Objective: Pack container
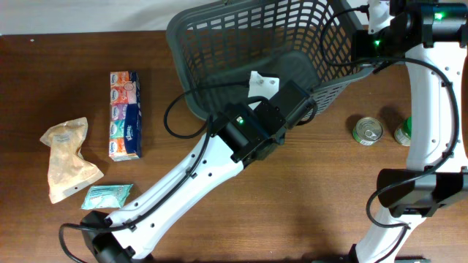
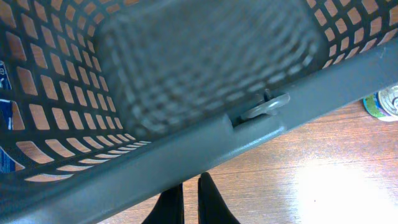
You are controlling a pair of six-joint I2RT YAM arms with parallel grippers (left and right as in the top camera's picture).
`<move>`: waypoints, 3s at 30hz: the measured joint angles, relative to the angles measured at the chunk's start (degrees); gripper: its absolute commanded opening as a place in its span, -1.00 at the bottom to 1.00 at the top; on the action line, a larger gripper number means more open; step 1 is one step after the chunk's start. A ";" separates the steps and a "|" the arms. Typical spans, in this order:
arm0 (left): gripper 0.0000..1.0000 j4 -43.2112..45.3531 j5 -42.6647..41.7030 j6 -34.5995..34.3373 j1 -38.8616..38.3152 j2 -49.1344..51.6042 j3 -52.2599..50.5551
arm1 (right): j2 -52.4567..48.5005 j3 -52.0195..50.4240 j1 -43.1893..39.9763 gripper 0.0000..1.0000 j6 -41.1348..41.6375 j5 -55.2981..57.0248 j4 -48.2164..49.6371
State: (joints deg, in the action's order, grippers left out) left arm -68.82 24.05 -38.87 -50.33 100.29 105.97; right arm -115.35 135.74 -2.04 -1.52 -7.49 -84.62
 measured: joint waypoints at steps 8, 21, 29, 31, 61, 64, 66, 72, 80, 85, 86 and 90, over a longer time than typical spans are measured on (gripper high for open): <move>-0.96 -1.40 0.02 -0.02 2.67 0.04 0.00 | 0.00 0.00 0.00 -0.92 0.02 0.00 -1.18; -0.97 -3.17 0.02 -0.02 6.64 0.11 0.00 | 0.00 0.00 0.00 -0.92 0.04 -0.04 -1.44; -0.97 -3.19 0.02 -0.02 6.80 0.11 0.00 | 0.00 0.00 0.02 -0.92 0.02 -1.38 -2.64; -0.96 -3.19 0.17 -0.02 6.93 0.11 0.00 | 0.00 0.00 0.02 -0.92 0.02 -1.66 -3.17; -0.97 -4.28 1.51 -0.02 13.55 0.11 0.00 | 0.00 0.00 0.02 -0.92 0.07 -2.51 -7.19; -0.96 -4.28 1.51 -0.02 13.55 0.11 0.00 | 0.00 0.00 0.02 -0.92 0.02 -2.51 -7.19; -0.96 -4.33 1.51 -0.02 13.55 0.11 0.00 | 0.00 0.00 0.02 -0.92 0.07 -2.51 -7.17; -0.63 -4.68 1.62 -0.35 13.55 0.11 0.00 | 0.00 0.00 0.02 -0.50 -0.09 -2.71 -6.10; -0.44 -4.96 1.95 0.28 13.55 0.11 0.00 | 0.00 0.00 0.33 0.73 0.24 -6.82 -3.80; -0.41 -5.49 2.78 0.92 13.55 0.11 0.00 | 0.00 0.00 0.39 0.99 0.11 -9.46 -3.15; -0.40 -5.53 2.86 1.38 13.55 0.11 0.00 | 0.00 0.00 0.37 0.97 0.11 -9.88 -3.13; -0.39 -5.79 3.26 2.93 13.55 0.11 0.39 | 0.00 1.31 0.33 0.98 0.20 -12.26 -3.39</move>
State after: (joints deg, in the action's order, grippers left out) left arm -74.61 27.31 -35.94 -36.77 100.40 106.37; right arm -115.35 137.05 -1.72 -1.32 -19.75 -88.01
